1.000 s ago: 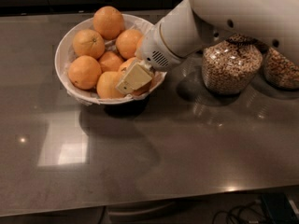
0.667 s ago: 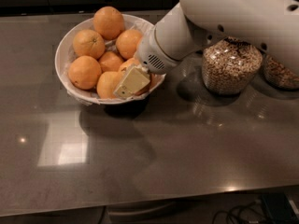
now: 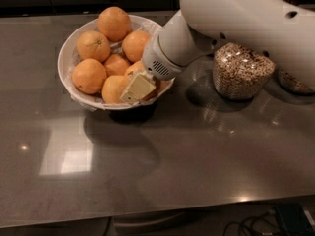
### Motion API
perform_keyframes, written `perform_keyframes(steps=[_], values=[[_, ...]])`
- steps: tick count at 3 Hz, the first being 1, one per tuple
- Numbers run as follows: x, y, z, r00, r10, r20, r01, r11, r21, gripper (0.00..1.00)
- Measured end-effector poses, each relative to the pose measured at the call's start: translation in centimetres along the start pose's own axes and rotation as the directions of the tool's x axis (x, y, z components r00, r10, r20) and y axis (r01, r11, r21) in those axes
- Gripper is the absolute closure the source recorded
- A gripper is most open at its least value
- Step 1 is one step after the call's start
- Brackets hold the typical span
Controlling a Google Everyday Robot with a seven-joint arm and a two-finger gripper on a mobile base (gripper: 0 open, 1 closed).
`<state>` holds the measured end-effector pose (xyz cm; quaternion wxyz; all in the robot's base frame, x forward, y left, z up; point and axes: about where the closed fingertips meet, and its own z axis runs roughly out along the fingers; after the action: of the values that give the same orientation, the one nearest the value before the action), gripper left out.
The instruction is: Pick orange from white bowl
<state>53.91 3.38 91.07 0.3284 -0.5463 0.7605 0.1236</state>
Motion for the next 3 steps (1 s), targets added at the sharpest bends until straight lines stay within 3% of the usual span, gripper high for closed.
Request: perform_keyframes(steps=[3], values=[[0.42,-0.49,0.11,1.000,0.016,-0.004,-0.016,0.9997,0.016,0.95]])
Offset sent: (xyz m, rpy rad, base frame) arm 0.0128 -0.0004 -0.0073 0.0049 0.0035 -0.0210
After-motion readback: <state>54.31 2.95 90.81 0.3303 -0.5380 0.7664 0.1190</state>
